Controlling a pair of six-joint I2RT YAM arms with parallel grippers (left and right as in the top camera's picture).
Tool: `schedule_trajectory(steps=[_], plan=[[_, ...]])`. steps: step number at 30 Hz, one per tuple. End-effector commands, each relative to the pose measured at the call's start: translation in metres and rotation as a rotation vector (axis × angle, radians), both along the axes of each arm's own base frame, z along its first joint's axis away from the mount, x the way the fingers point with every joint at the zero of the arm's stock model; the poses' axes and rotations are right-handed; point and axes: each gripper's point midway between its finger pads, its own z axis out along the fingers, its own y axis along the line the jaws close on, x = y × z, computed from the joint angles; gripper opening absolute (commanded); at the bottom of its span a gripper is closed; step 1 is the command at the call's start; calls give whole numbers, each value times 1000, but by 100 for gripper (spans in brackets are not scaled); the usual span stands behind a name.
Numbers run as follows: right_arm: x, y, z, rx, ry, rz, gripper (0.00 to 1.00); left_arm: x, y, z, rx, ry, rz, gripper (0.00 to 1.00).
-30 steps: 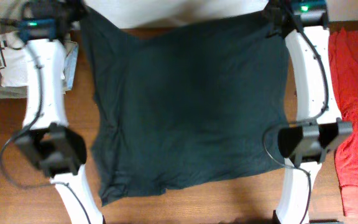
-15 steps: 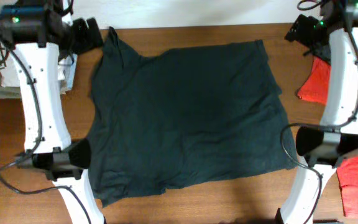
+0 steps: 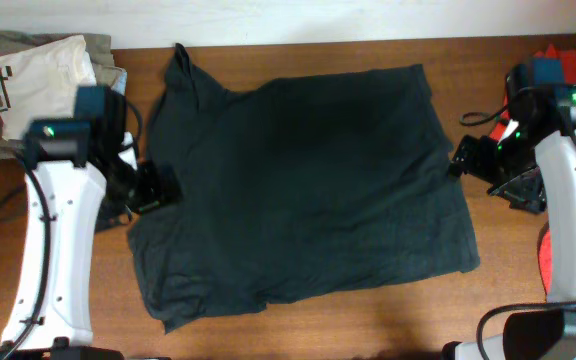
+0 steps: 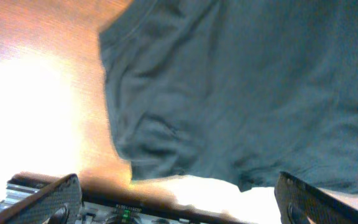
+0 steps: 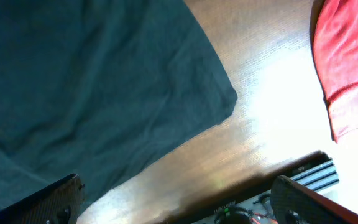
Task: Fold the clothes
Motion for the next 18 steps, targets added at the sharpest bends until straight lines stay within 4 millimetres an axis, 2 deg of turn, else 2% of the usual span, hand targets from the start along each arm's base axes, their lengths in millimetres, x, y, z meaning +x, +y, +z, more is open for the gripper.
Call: schedule_trajectory(steps=[1,3,4,7,9,13,15,16,17,18], plan=[[0,0,-18,-5,8,3,99,-52,-18,-77,-102,208,27,99],[0,-1,-27,-9,14,3,99,-84,-19,-106,-96,327,93,99],[1,-5,-34,-32,18,-6,99,-107,-20,-122,-96,402,107,99],[7,-7,-53,-38,5,-19,99,-137,-20,-151,-83,480,173,99],[9,-8,-62,-47,-2,-33,99,-152,-21,-159,-77,519,193,99],[3,-7,-81,-43,28,-33,99,-151,-20,-177,-75,480,215,98],[-1,-7,-86,-41,44,-40,99,-155,-20,-186,-71,477,238,90],[-3,-7,-87,-40,49,-40,98,-159,-20,-187,-70,488,239,82],[-5,-7,-90,-39,57,-52,99,-161,-20,-189,-70,488,239,69],[-7,-6,-92,-38,64,-66,99,-160,-20,-191,-68,483,238,50]])
